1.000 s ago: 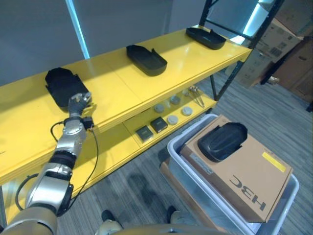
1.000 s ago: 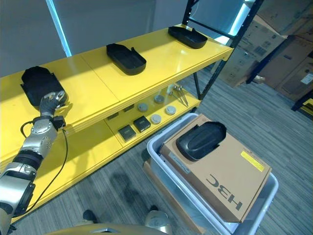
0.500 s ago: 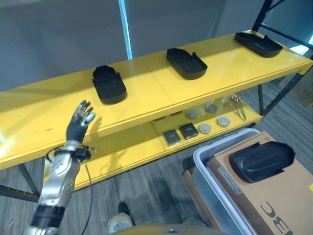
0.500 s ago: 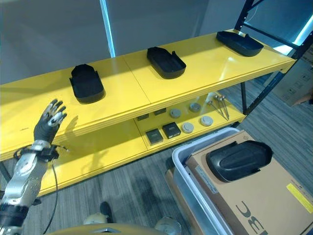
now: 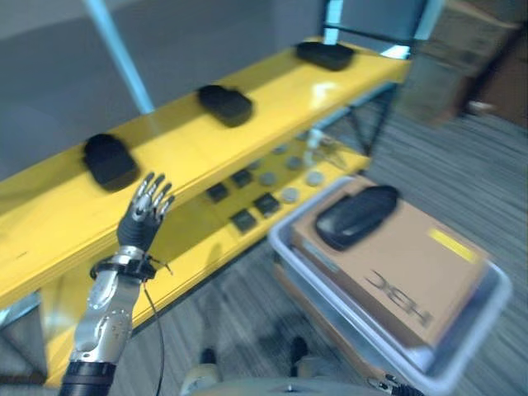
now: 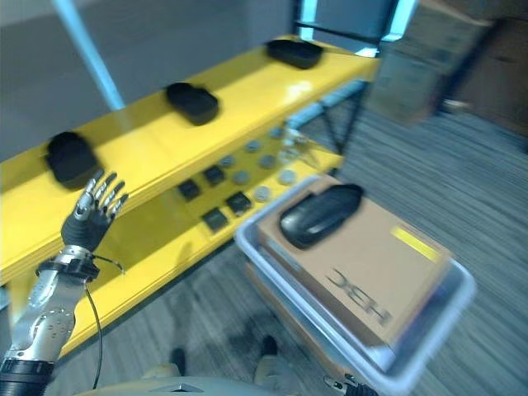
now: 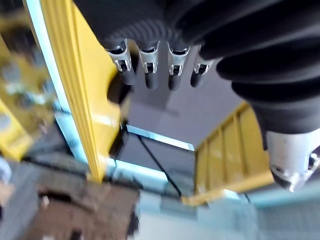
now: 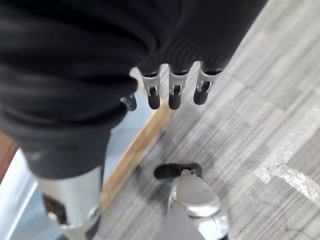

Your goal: Move parts from the plastic box to the shelf.

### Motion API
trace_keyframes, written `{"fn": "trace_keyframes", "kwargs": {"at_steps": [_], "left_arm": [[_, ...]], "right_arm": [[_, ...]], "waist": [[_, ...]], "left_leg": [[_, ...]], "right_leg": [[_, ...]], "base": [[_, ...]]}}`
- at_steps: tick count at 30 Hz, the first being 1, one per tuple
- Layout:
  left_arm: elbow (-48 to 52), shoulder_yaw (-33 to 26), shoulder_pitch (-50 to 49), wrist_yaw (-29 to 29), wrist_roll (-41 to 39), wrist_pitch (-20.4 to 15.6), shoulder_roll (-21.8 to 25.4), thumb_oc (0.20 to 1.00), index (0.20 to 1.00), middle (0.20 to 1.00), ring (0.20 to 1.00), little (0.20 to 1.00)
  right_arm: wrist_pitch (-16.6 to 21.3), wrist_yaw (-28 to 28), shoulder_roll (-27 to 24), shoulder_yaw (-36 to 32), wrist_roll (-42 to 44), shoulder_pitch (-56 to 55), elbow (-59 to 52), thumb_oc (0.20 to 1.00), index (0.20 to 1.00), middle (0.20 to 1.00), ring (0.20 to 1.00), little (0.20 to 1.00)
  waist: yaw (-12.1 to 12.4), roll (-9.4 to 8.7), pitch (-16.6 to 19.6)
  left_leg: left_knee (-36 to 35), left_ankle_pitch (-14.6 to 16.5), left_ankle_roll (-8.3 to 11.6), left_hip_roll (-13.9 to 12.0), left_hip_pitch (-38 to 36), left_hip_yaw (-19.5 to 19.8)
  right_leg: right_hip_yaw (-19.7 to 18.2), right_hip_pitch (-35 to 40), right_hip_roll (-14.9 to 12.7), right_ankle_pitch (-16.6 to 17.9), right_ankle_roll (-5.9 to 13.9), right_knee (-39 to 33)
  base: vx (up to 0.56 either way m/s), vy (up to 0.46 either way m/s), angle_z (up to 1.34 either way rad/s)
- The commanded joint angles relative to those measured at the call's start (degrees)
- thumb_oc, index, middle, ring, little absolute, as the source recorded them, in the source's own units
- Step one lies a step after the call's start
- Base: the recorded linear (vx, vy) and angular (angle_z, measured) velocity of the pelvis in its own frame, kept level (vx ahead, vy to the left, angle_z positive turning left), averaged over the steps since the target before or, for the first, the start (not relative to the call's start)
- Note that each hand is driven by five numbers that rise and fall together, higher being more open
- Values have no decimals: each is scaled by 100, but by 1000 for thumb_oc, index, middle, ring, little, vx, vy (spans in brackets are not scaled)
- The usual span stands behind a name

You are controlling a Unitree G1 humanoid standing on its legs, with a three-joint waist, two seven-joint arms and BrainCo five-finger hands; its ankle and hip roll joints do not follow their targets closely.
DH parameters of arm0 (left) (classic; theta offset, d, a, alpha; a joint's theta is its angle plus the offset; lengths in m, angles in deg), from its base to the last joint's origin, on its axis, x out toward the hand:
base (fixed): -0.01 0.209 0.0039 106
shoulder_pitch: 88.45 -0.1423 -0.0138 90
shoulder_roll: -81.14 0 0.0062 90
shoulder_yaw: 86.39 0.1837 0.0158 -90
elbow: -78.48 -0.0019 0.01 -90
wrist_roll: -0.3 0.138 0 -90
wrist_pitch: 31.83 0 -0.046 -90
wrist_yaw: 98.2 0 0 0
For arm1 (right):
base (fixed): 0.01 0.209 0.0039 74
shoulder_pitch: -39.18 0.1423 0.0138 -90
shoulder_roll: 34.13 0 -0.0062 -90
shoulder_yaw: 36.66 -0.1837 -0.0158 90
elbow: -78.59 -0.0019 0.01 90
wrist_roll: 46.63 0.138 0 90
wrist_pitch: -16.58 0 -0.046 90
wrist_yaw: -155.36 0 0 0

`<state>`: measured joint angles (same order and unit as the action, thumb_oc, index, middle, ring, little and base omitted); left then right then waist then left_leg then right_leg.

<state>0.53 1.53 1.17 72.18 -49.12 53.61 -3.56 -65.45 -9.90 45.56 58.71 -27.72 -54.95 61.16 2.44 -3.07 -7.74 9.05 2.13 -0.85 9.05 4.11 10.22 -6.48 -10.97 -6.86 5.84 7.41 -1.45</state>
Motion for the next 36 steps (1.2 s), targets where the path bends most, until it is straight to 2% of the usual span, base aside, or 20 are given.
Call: {"fn": "trace_keyframes", "kwargs": {"at_steps": [1, 3, 4, 8, 10, 11, 12, 13, 14, 15, 16, 17, 18, 19, 20, 21, 27, 28, 36], "left_arm": [[-83, -194, 520, 60, -182, 98, 406, 1000, 1000, 1000, 1000, 1000], [-122, -185, 598, 50, -236, 150, 430, 1000, 1000, 1000, 1000, 1000], [-319, -165, 790, -100, -162, 143, 481, 1000, 1000, 1000, 1000, 1000], [-213, -117, 906, -281, 113, 193, 565, 1000, 1000, 1000, 1000, 1000], [-103, -196, 815, -393, 229, 248, 603, 1000, 1000, 1000, 1000, 1000], [-74, -265, 712, -389, 289, 209, 644, 1000, 1000, 1000, 1000, 1000], [-31, -393, 541, -423, 337, 148, 706, 1000, 1000, 1000, 1000, 1000], [-14, -469, 450, -485, 313, 116, 719, 1000, 1000, 1000, 1000, 1000], [-34, -598, 341, -606, 316, 93, 700, 1000, 1000, 1000, 1000, 1000], [-46, -645, 328, -681, 343, 96, 696, 1000, 1000, 1000, 1000, 1000], [-108, -631, 406, -680, 306, 101, 699, 1000, 1000, 1000, 1000, 1000], [-172, -580, 536, -606, 247, 86, 676, 1000, 1000, 1000, 1000, 1000], [-200, -573, 584, -568, 213, 63, 683, 1000, 1000, 1000, 1000, 1000], [-312, -541, 774, -500, 169, -9, 669, 1000, 1000, 1000, 1000, 1000], [-357, -519, 901, -375, 187, -69, 673, 1000, 1000, 1000, 1000, 1000], [-1517, -235, 176, -81, 300, -250, 465, 1000, 1000, 1000, 1000, 1000], [-1560, -239, 123, -148, 252, -296, 522, 1000, 1000, 1000, 1000, 1000], [-1562, -232, 114, -141, 240, -302, 525, 1000, 1000, 1000, 1000, 1000], [-1567, -399, 118, -5, 267, -299, 488, 1000, 1000, 1000, 1000, 1000]], "right_arm": [[87, -235, 307, -18, 497, -397, -214, 1000, 1000, 1000, 1000, 1000], [102, -268, 347, -43, 480, -467, -278, 1000, 1000, 1000, 1000, 1000], [77, -336, 459, -57, 288, -608, -483, 1000, 1000, 1000, 1000, 1000], [88, -579, 565, -143, 427, -683, -738, 1000, 1000, 1000, 1000, 1000], [86, -640, 592, -271, 482, -723, -968, 1000, 1000, 1000, 1000, 1000], [44, -700, 636, -312, 429, -751, -1139, 1000, 1000, 1000, 1000, 1000], [-78, -762, 723, -335, 414, -777, -1392, 1000, 1000, 1000, 1000, 1000], [-162, -798, 761, -341, 451, -797, -1529, 1000, 1000, 1000, 1000, 1000], [-248, -922, 811, -297, 503, -851, -1746, 1000, 1000, 1000, 1000, 1000], [-265, -948, 824, -281, 492, -866, -1797, 1000, 1000, 1000, 1000, 1000], [-299, -1023, 860, -220, 507, -800, -1802, 1000, 1000, 1000, 1000, 1000], [-238, -1056, 851, -151, 543, -667, -1669, 1000, 1000, 1000, 1000, 1000], [-212, -1052, 846, -127, 526, -618, -1634, 1000, 1000, 1000, 1000, 1000], [-211, -1098, 813, -12, 499, -404, -1503, 1000, 1000, 1000, 1000, 1000], [-168, -1093, 787, 44, 440, -267, -1410, 1000, 1000, 1000, 1000, 1000], [594, -772, 626, -512, 298, -509, -121, 1000, 1000, 1000, 1000, 1000], [561, -761, 636, -481, 285, -501, -69, 1000, 1000, 1000, 1000, 1000], [554, -760, 634, -479, 284, -504, -70, 1000, 1000, 1000, 1000, 1000], [422, -627, 532, -476, 148, -470, 44, 1000, 1000, 1000, 1000, 1000]], "waist": [[-251, 358, -228], [-294, 351, -242], [-442, 334, -247], [-516, 274, -343], [-475, 237, -417], [-439, 223, -452], [-365, 201, -505], [-313, 202, -549], [-236, 229, -552], [-204, 254, -526], [-125, 316, -510], [-60, 343, -516], [-31, 345, -518], [83, 318, -514], [129, 271, -542], [141, 600, -166], [159, 591, -95], [156, 583, -79], [233, 544, -91]], "left_leg": [[-192, -261, 253, -875, 227, -827], [-247, -222, 230, -873, 145, -878], [-335, -117, 157, -829, -11, -969], [-398, 23, 17, -663, -80, -974], [-438, 95, -25, -624, -158, -1176], [-452, 129, -34, -650, -216, -1370], [-506, 151, -59, -715, -303, -1721], [-557, 164, -82, -759, -380, -1910], [-701, 77, -155, -821, -388, -2129], [-762, -5, -183, -865, -339, -2225], [-813, -91, -234, -957, -241, -2408], [-792, -111, -238, -1005, -140, -2507], [-778, -125, -226, -1028, -94, -2542], [-736, -97, -112, -1134, 20, -2617], [-600, -166, 38, -1284, 211, -2771], [-1102, -938, 625, -1796, 53, -2586], [-1207, -897, 587, -1755, -27, -2683], [-1239, -821, 640, -1741, -94, -2618], [-1008, -701, 603, -1772, -42, -2693]], "right_leg": [[797, 938, 108, -164, -241, 109], [747, 937, 87, -133, -207, 108], [575, 840, -5, -11, -69, 119], [354, 635, -162, 258, 136, 103], [530, 519, -325, 440, 269, -21], [754, 413, -425, 503, 345, 26], [1155, 285, -583, 557, 448, 289], [1341, 276, -643, 530, 488, 487], [1548, 245, -747, 439, 479, 1048], [1629, 237, -753, 350, 439, 1290], [1837, 244, -859, 147, 363, 1826], [1956, 238, -973, 87, 303, 1984], [2017, 261, -1010, 45, 280, 1975], [2196, 470, -1121, -221, 313, 1815], [2376, 652, -1081, -313, 321, 1362], [2856, 1262, -556, -429, -5, 301], [2898, 1291, -558, -377, 25, 174], [2841, 1343, -554, -452, 73, 170], [2962, 1386, -593, -455, 69, 163]], "base": [[-69, 212, -160], [-51, 167, -80], [-75, 174, -53], [-109, 106, -30], [-146, 84, -58], [-140, 49, -90], [-177, 45, -144], [-255, 50, -164], [-256, 26, -147], [-404, -4, -131], [-424, -59, -105], [-392, -68, -95], [-346, -168, -50], [-320, -253, -44], [-271, -241, -24], [-112, -109, 0], [12, -1, 7], [63, -11, 27], [35, 52, 10]]}}
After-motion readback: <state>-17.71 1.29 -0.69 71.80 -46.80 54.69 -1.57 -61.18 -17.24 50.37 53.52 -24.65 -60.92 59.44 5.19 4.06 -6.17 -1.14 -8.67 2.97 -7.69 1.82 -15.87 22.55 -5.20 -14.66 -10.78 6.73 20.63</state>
